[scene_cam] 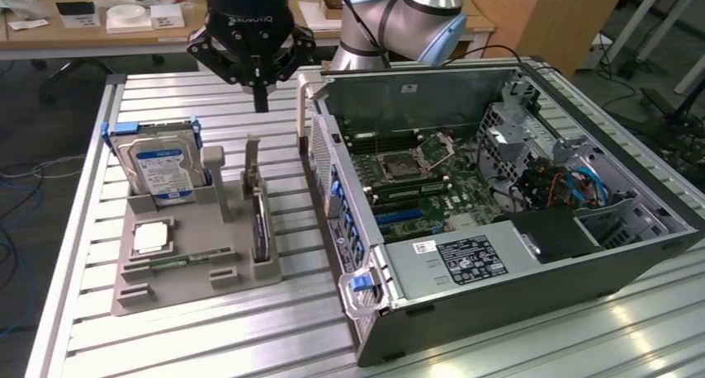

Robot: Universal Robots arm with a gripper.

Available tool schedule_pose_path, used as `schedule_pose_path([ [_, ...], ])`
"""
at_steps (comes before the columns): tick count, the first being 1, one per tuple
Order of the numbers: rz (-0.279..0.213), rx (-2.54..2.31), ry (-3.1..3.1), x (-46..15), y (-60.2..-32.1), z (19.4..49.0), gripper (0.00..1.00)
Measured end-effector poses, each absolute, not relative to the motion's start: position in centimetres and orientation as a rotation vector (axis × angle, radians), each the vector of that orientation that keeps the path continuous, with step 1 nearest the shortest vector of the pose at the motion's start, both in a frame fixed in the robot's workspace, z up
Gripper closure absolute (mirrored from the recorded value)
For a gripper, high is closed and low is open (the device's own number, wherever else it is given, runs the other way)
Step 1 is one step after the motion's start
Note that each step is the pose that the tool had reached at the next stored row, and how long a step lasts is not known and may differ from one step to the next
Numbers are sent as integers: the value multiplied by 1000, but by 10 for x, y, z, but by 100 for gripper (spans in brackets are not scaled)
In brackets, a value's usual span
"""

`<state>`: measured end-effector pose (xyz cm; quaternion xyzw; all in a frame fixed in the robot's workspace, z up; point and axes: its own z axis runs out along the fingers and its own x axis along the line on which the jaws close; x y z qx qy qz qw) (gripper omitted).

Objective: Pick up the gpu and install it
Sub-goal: 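Reach for the gpu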

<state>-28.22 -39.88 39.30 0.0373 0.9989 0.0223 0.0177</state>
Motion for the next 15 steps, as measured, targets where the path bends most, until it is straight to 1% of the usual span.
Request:
schedule_pose_path([
  [15, 69, 116, 3103, -305, -399, 393, 89],
])
